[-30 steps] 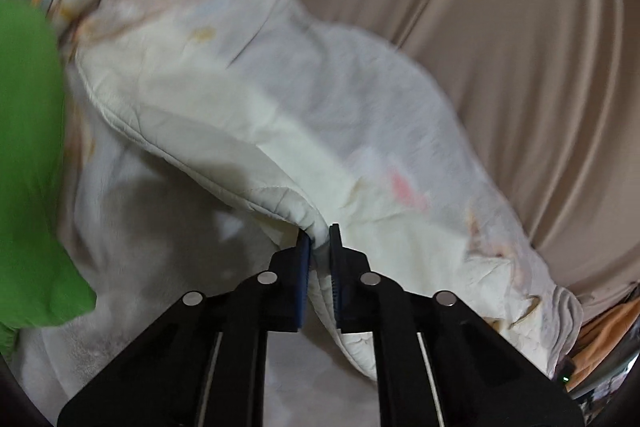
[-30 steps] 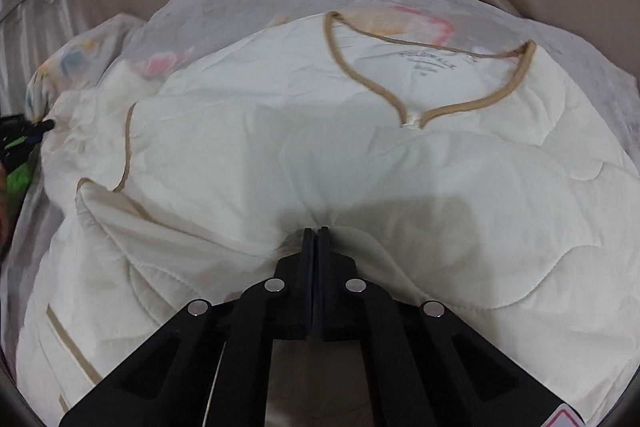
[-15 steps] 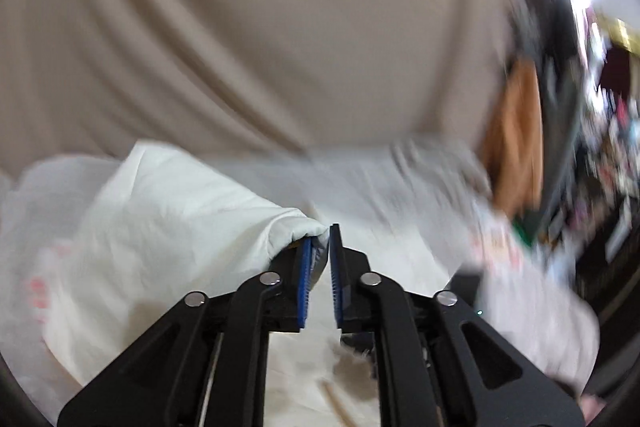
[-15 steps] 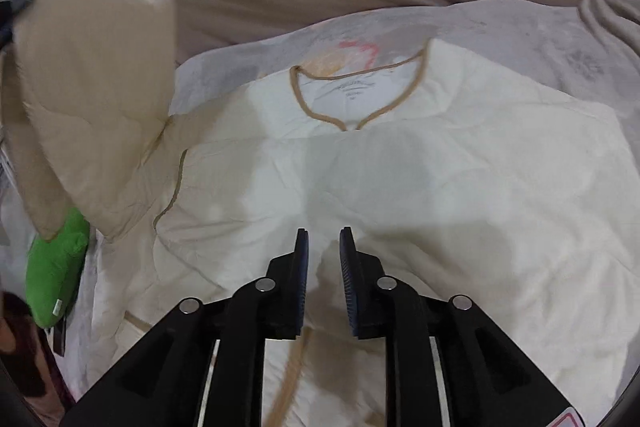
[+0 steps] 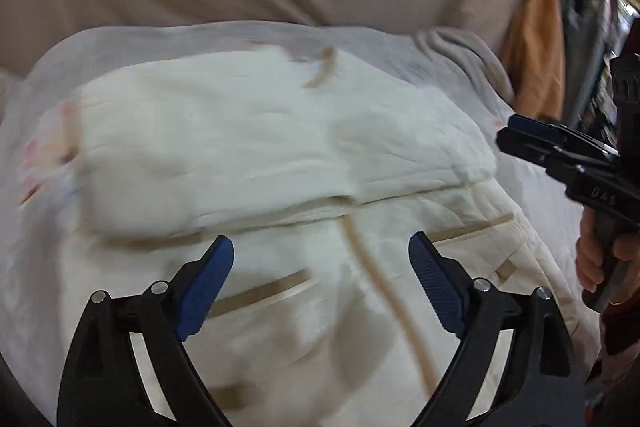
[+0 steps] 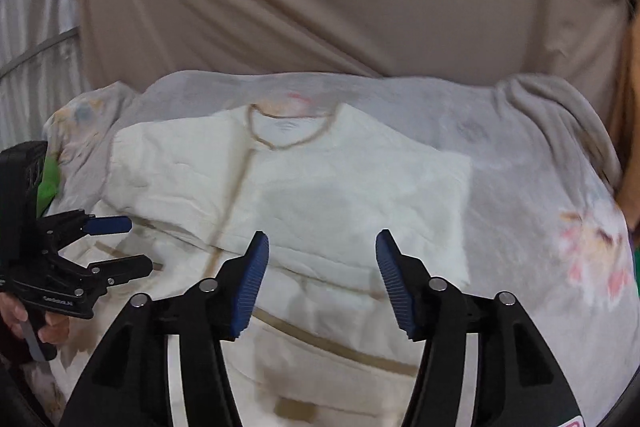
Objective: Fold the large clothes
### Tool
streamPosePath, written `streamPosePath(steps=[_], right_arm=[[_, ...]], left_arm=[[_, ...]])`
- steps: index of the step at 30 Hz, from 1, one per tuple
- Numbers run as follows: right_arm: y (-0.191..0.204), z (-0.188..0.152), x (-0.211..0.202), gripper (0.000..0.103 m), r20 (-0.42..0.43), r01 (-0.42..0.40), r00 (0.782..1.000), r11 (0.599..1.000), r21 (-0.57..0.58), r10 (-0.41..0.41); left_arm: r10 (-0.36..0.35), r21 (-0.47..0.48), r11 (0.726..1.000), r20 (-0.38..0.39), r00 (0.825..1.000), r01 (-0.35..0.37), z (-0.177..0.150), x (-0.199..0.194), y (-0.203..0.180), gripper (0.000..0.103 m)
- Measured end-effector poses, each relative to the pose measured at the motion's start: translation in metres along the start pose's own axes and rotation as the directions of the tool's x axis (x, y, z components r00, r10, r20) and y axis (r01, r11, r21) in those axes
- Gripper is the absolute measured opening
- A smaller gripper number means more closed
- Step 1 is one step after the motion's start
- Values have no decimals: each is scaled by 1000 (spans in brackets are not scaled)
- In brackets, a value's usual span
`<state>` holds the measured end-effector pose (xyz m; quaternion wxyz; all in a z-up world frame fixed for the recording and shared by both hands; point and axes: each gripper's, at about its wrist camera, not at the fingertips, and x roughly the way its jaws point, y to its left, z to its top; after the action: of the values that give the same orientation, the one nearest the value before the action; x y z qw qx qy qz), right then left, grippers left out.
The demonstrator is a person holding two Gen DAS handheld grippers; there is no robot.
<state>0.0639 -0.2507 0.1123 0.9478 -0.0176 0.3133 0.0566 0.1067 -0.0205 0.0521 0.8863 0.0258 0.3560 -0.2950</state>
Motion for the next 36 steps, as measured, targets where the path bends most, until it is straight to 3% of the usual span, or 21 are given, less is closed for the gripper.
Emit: streamPosePath(steps=[2,6,8,10,12,13,14,16,18,19,21,22,24,25,26,28,30,31,32,34,36], right_arm=[[49,21,24,63,-14,-92,996,989,-119,91],[142,40,88,66,-137,-252,966,922,-295,220],[178,40,117,66,-193,-282,955,896,-343,227],[202,35,141,65,-218,-260,958,882,-394,185],[209,31,154,57,-218,-219,966,880,-421,137],[204,33,159,30,-220,-204,968,887,-414,120],[192,39,160,8,-218,-199,968,911,-361,125],[145,58,141,8,-156,-234,966,956,-177,208],[89,69,112,8,-60,-274,960,962,-7,274],[47,68,92,8,6,-302,953,947,113,303],[-25,53,67,8,75,-292,956,906,306,283],[-53,42,61,9,83,-275,961,886,373,263],[-110,9,57,12,23,-160,985,865,476,169],[-134,-11,60,16,-37,-93,991,848,522,132],[-148,-26,66,19,-71,-78,987,823,563,142],[-170,-53,70,23,-88,-80,980,762,643,177],[-177,-60,64,29,-48,-109,980,731,673,191],[-177,-59,58,38,-29,-114,983,728,676,181],[-177,-56,52,52,-12,-116,986,729,674,168],[-177,-47,42,68,25,-123,990,741,660,142],[-174,-34,44,72,20,-100,993,765,636,114]], left_arm=[[77,-103,992,19,997,-75,-8,-16,34,87],[187,-246,950,-42,982,-191,-26,-11,88,86],[244,-284,924,-70,967,-254,-39,-6,107,86],[247,-309,914,-91,965,-263,-48,-2,117,86],[251,-322,906,-116,961,-276,-53,8,122,86],[245,-331,903,-127,961,-274,-56,11,125,86],[236,-344,900,-129,963,-267,-60,12,128,86],[239,-341,902,-120,964,-266,-60,13,124,86],[239,-327,908,-113,965,-263,-58,11,121,84],[233,-325,910,-108,966,-256,-56,8,119,83],[190,-329,922,-74,979,-204,-48,-5,115,82],[160,-335,927,-51,986,-168,-41,-12,112,82],[82,-350,934,0,997,-77,-22,-24,104,85],[26,-355,935,14,1000,-19,-13,-23,101,87],[-27,-361,932,15,1000,31,-3,-16,97,94],[-102,-375,923,-14,995,89,17,9,92,95],[-83,-412,910,-57,995,52,26,37,95,94],[-77,-429,902,-70,995,40,28,48,97,94],[-69,-444,895,-80,994,27,29,56,101,94],[-54,-460,888,-86,995,9,30,64,105,94],[0,-496,868,-72,997,-36,32,67,120,91]])
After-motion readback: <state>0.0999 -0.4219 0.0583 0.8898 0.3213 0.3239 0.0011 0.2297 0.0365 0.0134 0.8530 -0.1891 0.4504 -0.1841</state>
